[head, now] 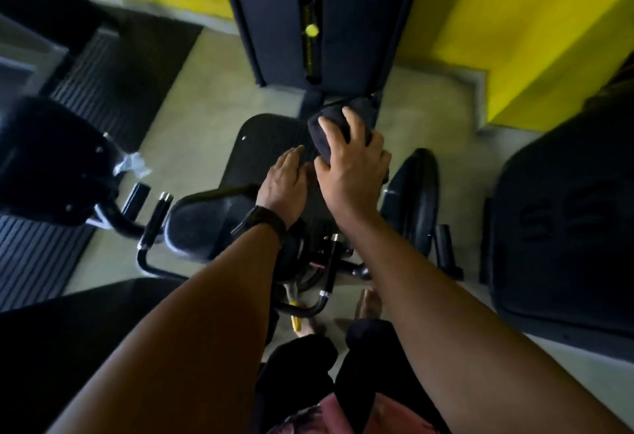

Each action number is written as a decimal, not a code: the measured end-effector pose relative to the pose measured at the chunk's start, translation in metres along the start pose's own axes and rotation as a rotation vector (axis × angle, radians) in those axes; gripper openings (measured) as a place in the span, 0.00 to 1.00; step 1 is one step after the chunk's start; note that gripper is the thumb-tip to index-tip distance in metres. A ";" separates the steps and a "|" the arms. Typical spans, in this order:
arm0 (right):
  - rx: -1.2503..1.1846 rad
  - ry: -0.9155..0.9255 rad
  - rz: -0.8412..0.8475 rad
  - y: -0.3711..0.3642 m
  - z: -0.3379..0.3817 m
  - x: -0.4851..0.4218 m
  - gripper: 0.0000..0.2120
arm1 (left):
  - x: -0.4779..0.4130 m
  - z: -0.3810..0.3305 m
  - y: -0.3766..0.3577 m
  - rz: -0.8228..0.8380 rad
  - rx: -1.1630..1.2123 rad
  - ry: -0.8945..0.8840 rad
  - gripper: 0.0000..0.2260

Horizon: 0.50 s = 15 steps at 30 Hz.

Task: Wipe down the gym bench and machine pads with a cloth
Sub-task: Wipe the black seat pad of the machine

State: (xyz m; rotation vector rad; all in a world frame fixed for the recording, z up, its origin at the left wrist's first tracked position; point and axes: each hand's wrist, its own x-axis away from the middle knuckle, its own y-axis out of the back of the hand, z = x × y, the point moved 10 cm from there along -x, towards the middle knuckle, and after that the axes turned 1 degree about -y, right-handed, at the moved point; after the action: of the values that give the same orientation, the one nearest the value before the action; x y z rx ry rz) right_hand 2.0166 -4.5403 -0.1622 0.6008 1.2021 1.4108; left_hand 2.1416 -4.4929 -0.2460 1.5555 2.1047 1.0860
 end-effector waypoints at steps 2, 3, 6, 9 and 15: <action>0.021 -0.057 -0.046 0.028 -0.027 -0.006 0.30 | -0.003 -0.039 -0.002 0.004 0.004 -0.061 0.22; 0.030 -0.093 -0.061 0.043 -0.045 -0.004 0.30 | -0.002 -0.061 -0.006 0.019 -0.002 -0.101 0.22; 0.024 -0.161 -0.105 0.065 -0.086 0.009 0.30 | 0.005 -0.106 -0.024 0.076 -0.031 -0.192 0.24; -0.043 -0.306 -0.156 0.086 -0.137 0.028 0.29 | 0.018 -0.148 -0.056 0.154 -0.074 -0.250 0.24; -0.454 -0.610 -0.081 0.052 -0.205 0.084 0.26 | 0.027 -0.169 -0.121 0.263 -0.079 -0.198 0.25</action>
State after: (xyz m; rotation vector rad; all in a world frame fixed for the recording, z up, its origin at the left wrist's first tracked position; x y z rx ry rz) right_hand 1.7953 -4.5206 -0.2094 0.5901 0.4008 1.2454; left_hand 1.9420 -4.5488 -0.2158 1.8560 1.7444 1.0337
